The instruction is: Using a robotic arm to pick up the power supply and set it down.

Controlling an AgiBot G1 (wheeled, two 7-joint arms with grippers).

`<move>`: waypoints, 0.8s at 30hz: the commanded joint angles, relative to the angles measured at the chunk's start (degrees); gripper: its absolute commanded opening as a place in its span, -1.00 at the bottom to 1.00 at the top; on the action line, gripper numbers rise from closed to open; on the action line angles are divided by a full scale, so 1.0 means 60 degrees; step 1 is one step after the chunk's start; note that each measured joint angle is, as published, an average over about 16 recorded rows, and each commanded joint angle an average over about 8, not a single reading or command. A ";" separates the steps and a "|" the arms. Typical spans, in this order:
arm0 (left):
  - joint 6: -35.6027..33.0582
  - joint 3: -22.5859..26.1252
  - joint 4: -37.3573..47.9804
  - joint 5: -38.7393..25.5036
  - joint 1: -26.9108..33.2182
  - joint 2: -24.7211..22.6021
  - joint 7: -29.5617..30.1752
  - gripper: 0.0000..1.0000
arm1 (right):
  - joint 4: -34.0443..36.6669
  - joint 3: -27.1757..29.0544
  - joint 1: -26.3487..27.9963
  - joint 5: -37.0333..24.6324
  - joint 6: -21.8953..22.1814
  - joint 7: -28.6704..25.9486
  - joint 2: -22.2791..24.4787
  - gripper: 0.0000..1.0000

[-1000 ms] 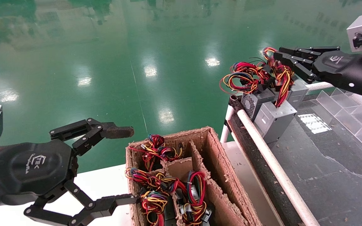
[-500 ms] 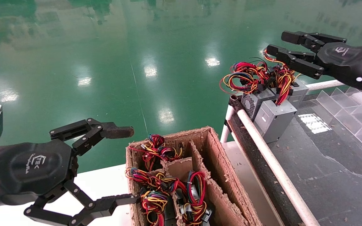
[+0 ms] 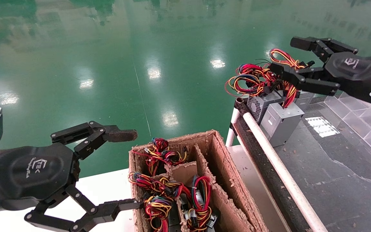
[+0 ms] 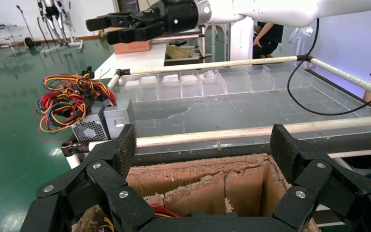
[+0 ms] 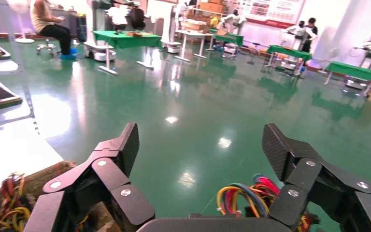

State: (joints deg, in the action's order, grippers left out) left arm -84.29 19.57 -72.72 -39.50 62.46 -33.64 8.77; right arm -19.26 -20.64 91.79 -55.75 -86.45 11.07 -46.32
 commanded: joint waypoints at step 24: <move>0.0001 0.0004 0.0000 0.0003 0.0001 0.0001 -0.0002 1.00 | -0.5092 0.0433 -0.2834 0.1302 0.0071 -0.2046 0.1059 1.00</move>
State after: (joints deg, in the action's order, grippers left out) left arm -84.28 19.60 -72.71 -39.49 62.46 -33.63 8.76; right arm -49.83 -18.04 74.78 -47.93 -86.02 -1.21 -39.96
